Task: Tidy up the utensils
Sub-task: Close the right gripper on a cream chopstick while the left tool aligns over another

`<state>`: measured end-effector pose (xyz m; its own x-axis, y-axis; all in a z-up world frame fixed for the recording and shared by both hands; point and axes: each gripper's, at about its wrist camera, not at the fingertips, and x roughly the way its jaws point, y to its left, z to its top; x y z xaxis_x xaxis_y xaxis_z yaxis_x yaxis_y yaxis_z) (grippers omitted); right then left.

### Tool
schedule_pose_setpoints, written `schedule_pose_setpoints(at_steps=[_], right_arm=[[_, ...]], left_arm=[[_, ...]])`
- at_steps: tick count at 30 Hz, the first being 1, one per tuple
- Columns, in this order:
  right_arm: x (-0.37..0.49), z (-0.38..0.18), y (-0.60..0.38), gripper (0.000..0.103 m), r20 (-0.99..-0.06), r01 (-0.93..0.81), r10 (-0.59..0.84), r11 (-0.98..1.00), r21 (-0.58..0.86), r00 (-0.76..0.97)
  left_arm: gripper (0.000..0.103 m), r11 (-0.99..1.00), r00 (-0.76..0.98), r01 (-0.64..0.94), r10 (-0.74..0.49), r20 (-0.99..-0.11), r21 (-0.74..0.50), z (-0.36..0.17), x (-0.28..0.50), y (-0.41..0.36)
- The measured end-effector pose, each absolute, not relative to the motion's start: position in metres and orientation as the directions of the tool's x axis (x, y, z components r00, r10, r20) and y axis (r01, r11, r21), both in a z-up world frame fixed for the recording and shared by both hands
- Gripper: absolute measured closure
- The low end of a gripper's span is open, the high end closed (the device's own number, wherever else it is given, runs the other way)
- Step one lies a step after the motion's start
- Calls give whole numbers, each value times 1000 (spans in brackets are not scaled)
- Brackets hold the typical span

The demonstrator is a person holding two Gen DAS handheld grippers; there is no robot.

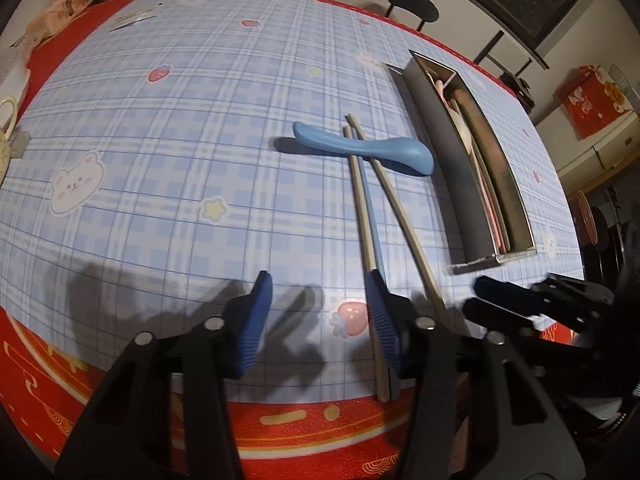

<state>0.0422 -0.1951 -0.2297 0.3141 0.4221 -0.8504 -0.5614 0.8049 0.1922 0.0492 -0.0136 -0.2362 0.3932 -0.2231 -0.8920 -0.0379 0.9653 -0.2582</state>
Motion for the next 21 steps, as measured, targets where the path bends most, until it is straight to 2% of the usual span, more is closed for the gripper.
schedule_pose_setpoints(at_steps=[2, 4, 9, 11, 21], right_arm=[[45, -237, -192, 86, -860, -555, 405, 812, 182, 310], [49, -245, -190, 86, -871, -544, 384, 821, 171, 306], [51, -256, -182, 87, -886, -557, 354, 819, 139, 300], [51, -255, -181, 94, -890, -563, 342, 817, 124, 301], [50, -255, -189, 94, -891, -540, 360, 825, 167, 275]], left_arm=[[65, 964, 390, -24, -235, -891, -265, -238, 49, -14], [67, 963, 388, -17, -241, -890, -268, -238, 48, -14], [68, 956, 375, -18, -266, -888, -293, -243, 49, -12], [68, 954, 367, -10, -277, -888, -301, -244, 51, -13], [67, 965, 328, 78, -260, -908, -249, -252, 68, -42]])
